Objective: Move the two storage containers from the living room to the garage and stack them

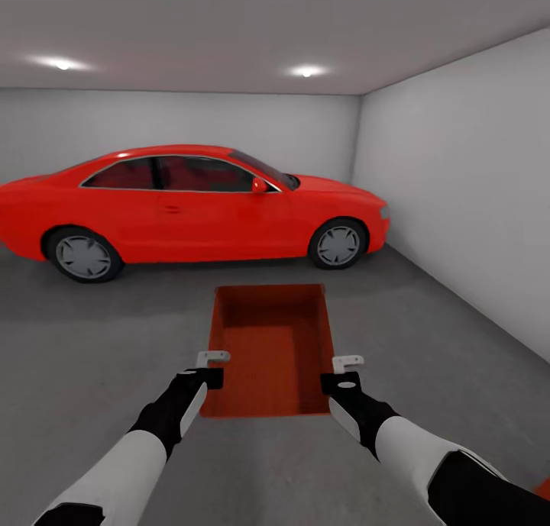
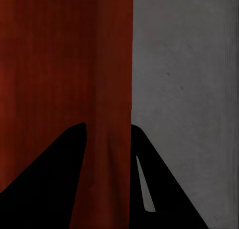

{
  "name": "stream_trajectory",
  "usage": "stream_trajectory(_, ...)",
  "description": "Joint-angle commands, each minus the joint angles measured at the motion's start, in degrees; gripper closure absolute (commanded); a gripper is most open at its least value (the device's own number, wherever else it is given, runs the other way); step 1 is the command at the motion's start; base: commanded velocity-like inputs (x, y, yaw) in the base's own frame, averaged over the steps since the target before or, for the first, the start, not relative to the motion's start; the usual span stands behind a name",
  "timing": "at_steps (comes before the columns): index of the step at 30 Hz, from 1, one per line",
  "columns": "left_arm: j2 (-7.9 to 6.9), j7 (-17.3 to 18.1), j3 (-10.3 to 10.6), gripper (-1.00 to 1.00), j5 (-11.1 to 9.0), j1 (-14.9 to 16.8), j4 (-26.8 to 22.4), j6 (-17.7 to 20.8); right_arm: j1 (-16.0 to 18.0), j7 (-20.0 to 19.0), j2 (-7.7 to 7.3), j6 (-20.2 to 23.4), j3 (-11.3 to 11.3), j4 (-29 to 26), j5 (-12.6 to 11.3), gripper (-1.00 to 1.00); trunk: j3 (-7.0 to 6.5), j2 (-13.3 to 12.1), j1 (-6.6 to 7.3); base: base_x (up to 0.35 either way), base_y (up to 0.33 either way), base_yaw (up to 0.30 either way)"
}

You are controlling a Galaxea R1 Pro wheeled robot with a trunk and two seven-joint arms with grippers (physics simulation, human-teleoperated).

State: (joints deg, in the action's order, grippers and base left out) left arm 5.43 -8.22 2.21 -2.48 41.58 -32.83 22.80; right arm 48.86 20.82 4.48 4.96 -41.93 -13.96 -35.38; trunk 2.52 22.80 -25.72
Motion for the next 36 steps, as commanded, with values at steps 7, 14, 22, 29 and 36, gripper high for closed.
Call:
stream_trajectory(7,0.28,-0.66,0.34,1.0,-0.86,-0.01,0.04,0.31,0.1,4.84,0.02,0.49,1.15,-1.16,1.33,1.0,0.14,0.13,-0.07,0.322,0.0,-0.285)
stream_trajectory(14,0.28,-0.66,0.34,1.0,-0.86,-0.04,0.04,0.31,0.1,4.75,0.0,0.49,1.15,-1.16,1.3,1.0,0.14,0.13,-0.07,0.322,0.0,-0.286)
stream_trajectory(22,0.28,-0.66,0.34,1.0,-0.86,-0.01,0.04,0.31,0.1,4.75,0.0,0.49,1.15,-1.16,1.32,1.0,0.14,0.13,-0.07,0.322,0.0,-0.286)
stream_trajectory(29,0.28,-0.66,0.34,1.0,-0.86,-0.03,0.04,0.31,0.1,4.75,0.0,0.49,1.15,-1.16,1.31,1.0,0.14,0.13,-0.07,0.322,0.0,-0.286)
stream_trajectory(36,0.28,-0.66,0.34,1.0,-0.86,-0.01,0.04,0.31,0.1,4.75,0.0,0.49,1.15,-1.16,1.3,1.0,0.14,0.13,-0.07,0.322,0.0,-0.286)
